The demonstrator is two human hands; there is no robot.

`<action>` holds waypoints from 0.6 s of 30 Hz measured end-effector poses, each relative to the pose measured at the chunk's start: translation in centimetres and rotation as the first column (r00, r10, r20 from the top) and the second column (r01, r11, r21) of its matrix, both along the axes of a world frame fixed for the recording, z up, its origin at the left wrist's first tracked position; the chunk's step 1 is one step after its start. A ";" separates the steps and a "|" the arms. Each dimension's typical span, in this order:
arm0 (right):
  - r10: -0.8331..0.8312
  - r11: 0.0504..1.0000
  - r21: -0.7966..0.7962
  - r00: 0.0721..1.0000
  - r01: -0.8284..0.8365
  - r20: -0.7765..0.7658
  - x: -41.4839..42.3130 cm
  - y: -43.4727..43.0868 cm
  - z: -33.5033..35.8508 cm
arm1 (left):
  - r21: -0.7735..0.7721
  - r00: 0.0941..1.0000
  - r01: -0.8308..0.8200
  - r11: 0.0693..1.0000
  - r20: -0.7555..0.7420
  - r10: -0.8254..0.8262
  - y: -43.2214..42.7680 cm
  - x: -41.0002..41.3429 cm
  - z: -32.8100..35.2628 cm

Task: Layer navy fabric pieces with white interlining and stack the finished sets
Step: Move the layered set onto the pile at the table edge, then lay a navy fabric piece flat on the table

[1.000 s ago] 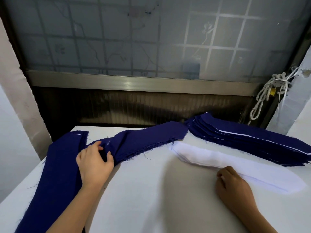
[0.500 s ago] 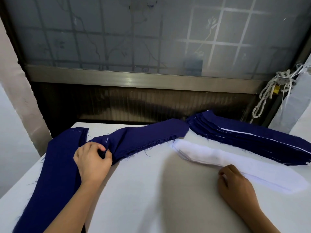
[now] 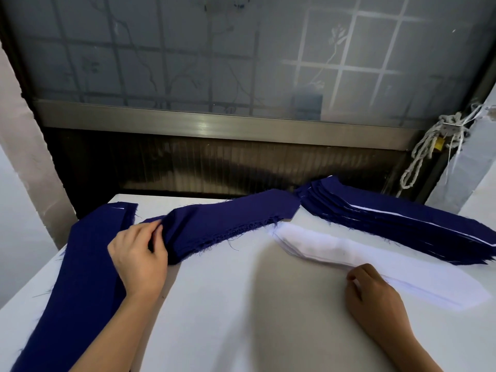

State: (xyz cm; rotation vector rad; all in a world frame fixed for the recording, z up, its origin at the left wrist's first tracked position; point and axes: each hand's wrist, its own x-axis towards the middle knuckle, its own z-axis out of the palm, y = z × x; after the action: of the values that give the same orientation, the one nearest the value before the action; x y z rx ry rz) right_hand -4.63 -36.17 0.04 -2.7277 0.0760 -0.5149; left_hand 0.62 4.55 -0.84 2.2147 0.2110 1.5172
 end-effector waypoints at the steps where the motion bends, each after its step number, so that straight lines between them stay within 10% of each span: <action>1: 0.002 1.000 -0.001 1.000 -0.002 -0.002 0.0 0.0 0.0 | 0.070 0.998 0.048 0.996 0.028 -0.050 -0.4 0.0 0.0; 18: 0.127 0.979 -0.180 0.979 -0.097 0.159 -0.1 0.9 0.1 | 0.673 0.798 0.530 0.516 -0.191 -0.571 -9.4 -3.3 -0.2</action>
State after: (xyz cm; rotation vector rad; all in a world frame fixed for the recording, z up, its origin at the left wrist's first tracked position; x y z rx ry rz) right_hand -4.77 -35.27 0.10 -2.8190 -0.1734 -0.7500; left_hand -2.71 -4.83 -1.03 2.3824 -1.2061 1.3810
